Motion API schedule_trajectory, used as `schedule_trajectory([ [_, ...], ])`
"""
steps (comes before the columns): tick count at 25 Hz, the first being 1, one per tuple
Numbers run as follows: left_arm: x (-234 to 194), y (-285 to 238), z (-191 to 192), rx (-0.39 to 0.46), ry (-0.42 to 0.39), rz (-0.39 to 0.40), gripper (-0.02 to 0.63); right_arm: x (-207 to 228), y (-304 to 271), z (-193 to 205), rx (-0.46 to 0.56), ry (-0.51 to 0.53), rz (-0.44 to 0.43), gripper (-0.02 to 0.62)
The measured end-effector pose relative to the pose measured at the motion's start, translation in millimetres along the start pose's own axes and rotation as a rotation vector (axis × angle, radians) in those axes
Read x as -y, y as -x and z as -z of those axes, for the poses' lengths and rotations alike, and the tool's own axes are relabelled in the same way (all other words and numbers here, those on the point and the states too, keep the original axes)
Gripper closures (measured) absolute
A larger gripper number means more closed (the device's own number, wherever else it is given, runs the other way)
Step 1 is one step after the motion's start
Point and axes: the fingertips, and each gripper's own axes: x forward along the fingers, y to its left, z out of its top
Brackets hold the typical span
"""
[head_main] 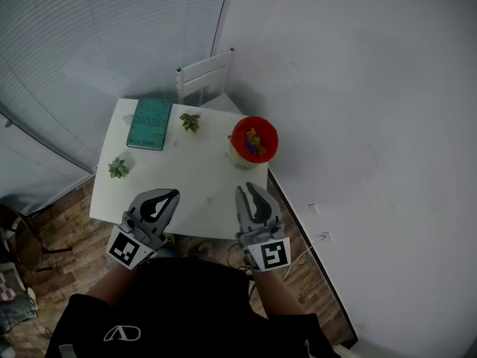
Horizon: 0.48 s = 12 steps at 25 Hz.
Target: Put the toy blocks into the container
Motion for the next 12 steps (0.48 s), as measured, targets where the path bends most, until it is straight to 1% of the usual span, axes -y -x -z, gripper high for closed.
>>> schedule_trajectory([
  [6, 1, 1, 0, 0.002, -0.007, 0.005, 0.601, -13, 10, 13, -0.035, -0.058, -0.008, 0.534],
  [12, 1, 2, 3, -0.006, -0.001, 0.003, 0.601, -27, 16, 23, -0.049, -0.063, -0.006, 0.586],
])
